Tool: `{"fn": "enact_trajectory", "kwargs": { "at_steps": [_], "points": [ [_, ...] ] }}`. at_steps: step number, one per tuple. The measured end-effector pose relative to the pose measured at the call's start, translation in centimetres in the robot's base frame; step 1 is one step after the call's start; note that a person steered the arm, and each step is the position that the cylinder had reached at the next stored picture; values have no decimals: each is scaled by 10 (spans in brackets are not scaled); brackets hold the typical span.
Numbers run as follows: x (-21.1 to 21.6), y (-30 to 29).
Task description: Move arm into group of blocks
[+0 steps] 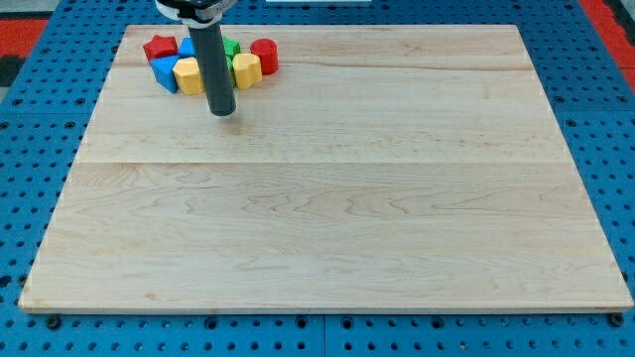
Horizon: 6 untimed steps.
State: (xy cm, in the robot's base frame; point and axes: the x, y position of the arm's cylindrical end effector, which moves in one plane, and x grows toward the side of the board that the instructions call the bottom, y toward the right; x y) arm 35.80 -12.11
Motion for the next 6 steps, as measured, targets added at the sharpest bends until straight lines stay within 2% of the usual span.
{"fn": "enact_trajectory", "kwargs": {
  "at_steps": [5,6],
  "points": [
    [2,3],
    [18,4]
  ]
}}
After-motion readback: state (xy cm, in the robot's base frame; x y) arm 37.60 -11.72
